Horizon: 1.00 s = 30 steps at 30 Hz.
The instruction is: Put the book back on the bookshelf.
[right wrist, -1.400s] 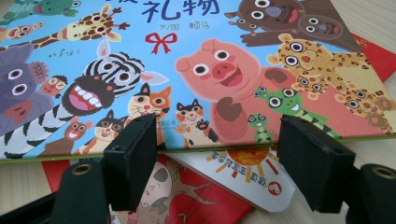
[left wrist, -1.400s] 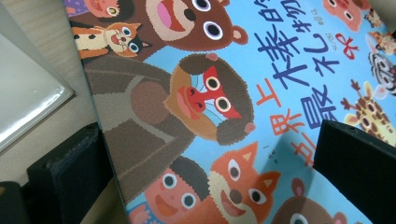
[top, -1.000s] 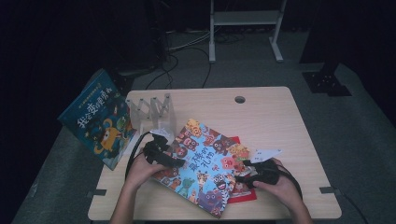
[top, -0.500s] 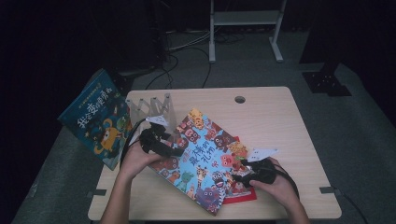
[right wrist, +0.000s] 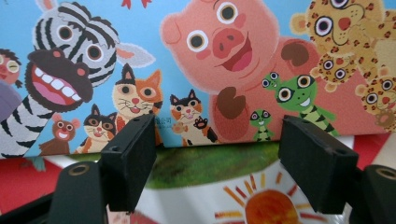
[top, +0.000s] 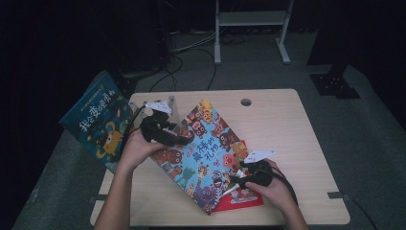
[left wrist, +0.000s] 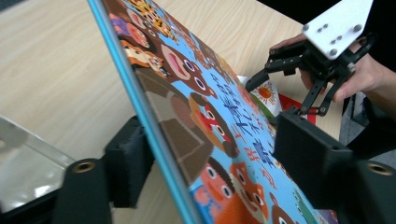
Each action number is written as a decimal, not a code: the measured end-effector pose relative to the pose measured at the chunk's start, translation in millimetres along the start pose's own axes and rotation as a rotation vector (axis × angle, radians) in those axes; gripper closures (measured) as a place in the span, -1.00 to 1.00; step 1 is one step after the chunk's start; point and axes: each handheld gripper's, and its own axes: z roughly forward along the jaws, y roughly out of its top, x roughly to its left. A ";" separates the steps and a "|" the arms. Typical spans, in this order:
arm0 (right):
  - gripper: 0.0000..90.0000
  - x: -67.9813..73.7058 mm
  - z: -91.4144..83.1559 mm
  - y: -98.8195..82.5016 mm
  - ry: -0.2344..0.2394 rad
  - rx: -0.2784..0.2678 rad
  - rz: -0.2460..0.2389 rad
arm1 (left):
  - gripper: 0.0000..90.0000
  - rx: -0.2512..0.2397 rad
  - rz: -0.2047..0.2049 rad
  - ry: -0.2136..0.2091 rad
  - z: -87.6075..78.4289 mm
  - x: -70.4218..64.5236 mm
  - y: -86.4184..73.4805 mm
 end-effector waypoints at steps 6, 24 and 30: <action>-0.39 4.8 5.2 2.0 -0.010 -0.019 0.008 | -0.06 0.022 0.015 0.006 -6.4 -3.5 13.7; -0.38 15.3 12.4 5.1 -0.045 -0.044 0.012 | 0.32 0.177 -0.058 -0.027 3.7 -3.8 37.1; -0.32 18.4 15.0 4.7 -0.061 -0.046 -0.012 | 0.49 0.191 -0.096 -0.031 1.5 -1.7 46.5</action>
